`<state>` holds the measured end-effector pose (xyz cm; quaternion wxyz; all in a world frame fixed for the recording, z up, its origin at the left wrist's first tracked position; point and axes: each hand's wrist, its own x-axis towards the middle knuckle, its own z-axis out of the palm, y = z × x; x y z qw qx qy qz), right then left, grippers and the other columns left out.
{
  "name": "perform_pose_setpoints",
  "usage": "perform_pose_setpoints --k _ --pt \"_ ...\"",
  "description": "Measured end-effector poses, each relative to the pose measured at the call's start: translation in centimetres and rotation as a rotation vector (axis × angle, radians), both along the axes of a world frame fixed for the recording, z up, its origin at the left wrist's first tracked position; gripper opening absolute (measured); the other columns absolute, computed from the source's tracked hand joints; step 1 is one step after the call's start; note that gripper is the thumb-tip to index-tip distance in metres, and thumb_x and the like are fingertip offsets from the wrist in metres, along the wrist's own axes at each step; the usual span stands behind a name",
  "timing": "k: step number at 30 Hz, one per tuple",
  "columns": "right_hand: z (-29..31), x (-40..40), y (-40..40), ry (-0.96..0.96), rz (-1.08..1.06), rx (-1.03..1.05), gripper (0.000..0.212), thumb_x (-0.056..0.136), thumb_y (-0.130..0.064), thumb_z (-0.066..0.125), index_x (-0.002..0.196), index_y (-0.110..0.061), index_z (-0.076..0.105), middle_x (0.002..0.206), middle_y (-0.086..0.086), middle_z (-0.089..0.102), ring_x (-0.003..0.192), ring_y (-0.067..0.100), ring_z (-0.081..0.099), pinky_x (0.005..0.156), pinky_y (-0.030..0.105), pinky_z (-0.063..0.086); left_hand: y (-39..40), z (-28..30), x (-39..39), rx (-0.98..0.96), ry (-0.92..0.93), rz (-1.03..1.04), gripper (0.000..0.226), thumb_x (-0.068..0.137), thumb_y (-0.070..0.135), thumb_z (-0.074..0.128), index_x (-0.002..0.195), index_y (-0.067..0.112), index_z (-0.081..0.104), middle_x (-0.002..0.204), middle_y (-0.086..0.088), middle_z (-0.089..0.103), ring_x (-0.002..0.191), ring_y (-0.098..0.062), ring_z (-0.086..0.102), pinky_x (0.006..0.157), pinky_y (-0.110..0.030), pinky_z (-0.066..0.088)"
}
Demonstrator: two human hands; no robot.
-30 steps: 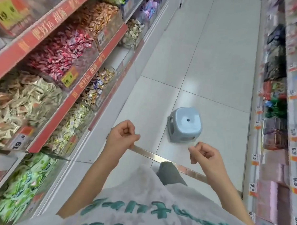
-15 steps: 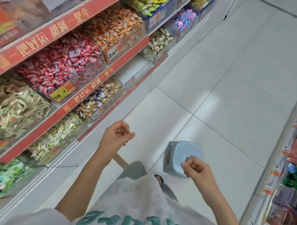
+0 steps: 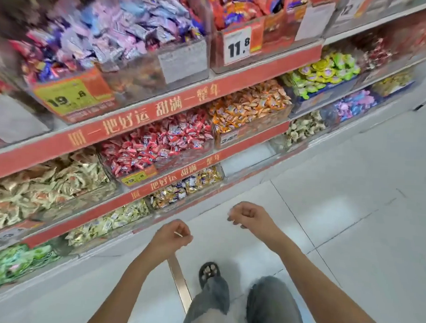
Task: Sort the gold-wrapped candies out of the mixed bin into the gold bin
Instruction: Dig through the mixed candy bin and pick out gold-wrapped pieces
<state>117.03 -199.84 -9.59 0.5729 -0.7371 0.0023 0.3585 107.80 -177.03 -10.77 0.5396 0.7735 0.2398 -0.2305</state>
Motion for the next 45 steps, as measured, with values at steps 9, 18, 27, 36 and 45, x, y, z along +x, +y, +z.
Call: perform_pose_setpoints --k 9,18,27,36,45 --pt "-8.9 9.2 3.2 -0.217 0.328 -0.199 0.019 0.084 -0.01 0.071 0.103 -0.009 0.068 0.106 0.009 0.068 0.086 -0.002 0.063 0.075 0.011 0.045 1.7 -6.7 5.5 0.126 0.031 0.031 0.018 0.085 0.011 0.066 0.097 0.022 0.06 0.111 -0.003 0.061 0.094 -0.017 0.06 0.087 -0.035 0.048" --pt "-23.3 19.6 8.7 -0.705 0.825 -0.484 0.049 0.093 -0.018 0.054 0.14 -0.026 0.044 0.125 0.007 0.057 0.109 0.025 0.057 0.085 0.031 0.047 1.5 -21.6 13.1 0.765 0.109 -0.09 0.048 0.093 0.03 0.052 0.139 0.024 0.039 0.142 -0.002 0.04 0.126 -0.022 0.042 0.095 -0.032 0.042" --pt "-31.4 22.1 10.8 -1.029 1.111 -0.373 0.054 0.098 -0.032 0.048 0.148 -0.034 0.027 0.156 -0.009 0.024 0.138 0.018 0.031 0.099 0.031 0.041 0.7 -33.9 14.6 0.873 -0.297 0.206 0.052 0.075 0.059 0.04 0.111 0.025 0.056 0.112 -0.007 0.063 0.102 -0.032 0.058 0.083 -0.045 0.046" --pt "-33.4 22.8 13.4 -1.246 1.038 -0.212 0.057 0.087 -0.05 0.061 0.138 -0.032 0.046 0.131 -0.002 0.05 0.119 0.018 0.05 0.095 0.033 0.042 1.8 -37.6 14.5 1.069 -0.783 0.283 0.033 0.081 0.054 0.052 0.075 0.022 0.061 0.075 0.012 0.055 0.069 -0.01 0.053 0.061 -0.035 0.043" --pt "-33.5 19.7 10.6 -1.414 0.768 -0.28 0.049 0.09 -0.044 0.06 0.134 -0.027 0.051 0.13 0.001 0.057 0.119 0.025 0.048 0.09 0.041 0.047 0.2 -36.4 14.2 1.061 -0.677 0.306 0.016 0.086 0.027 0.067 0.084 0.011 0.065 0.083 -0.005 0.059 0.08 -0.025 0.055 0.066 -0.033 0.035"
